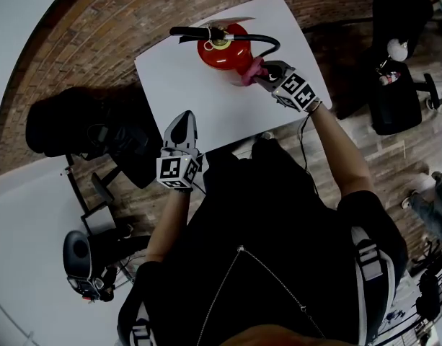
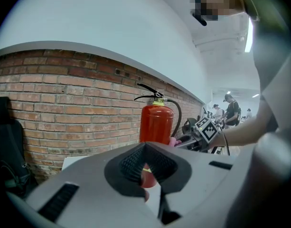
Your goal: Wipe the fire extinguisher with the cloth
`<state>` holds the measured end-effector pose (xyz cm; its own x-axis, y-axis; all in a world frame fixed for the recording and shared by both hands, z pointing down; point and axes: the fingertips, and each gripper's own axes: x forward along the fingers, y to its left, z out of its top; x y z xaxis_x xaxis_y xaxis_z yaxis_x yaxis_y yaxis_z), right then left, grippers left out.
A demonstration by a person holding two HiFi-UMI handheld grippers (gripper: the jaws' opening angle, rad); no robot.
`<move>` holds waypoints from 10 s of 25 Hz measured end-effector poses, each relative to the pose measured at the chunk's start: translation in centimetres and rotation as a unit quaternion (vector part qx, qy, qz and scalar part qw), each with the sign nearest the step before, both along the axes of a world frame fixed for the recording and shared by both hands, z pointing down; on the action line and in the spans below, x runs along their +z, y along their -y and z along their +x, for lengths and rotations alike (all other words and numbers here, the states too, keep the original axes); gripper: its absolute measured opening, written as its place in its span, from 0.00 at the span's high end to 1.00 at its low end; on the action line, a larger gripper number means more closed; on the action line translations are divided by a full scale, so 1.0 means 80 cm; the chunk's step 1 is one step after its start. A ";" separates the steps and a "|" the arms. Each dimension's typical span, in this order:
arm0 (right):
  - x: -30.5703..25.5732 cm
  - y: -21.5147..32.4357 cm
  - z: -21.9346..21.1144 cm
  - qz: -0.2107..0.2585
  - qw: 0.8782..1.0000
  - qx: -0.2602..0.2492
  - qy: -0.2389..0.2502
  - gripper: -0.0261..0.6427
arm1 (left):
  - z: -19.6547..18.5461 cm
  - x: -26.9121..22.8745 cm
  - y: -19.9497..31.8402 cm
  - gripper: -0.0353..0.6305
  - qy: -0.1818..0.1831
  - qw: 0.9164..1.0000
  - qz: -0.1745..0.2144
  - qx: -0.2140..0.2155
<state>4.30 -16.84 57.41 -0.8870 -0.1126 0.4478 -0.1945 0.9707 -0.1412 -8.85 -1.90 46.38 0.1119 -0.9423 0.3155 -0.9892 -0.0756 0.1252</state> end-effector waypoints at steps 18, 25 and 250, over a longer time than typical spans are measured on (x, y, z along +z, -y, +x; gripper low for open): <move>0.104 0.004 -0.003 0.004 0.998 -0.024 -0.059 0.79 | -0.008 0.014 -0.004 0.92 0.004 1.000 -0.018 -0.011; 0.122 0.006 -0.002 0.009 0.997 -0.039 -0.067 0.79 | -0.007 0.018 -0.002 0.92 0.003 1.000 -0.023 -0.011; -0.172 -0.073 -0.053 0.031 0.926 0.375 0.003 0.79 | -0.104 -0.031 -0.010 0.92 -0.041 0.985 0.036 0.161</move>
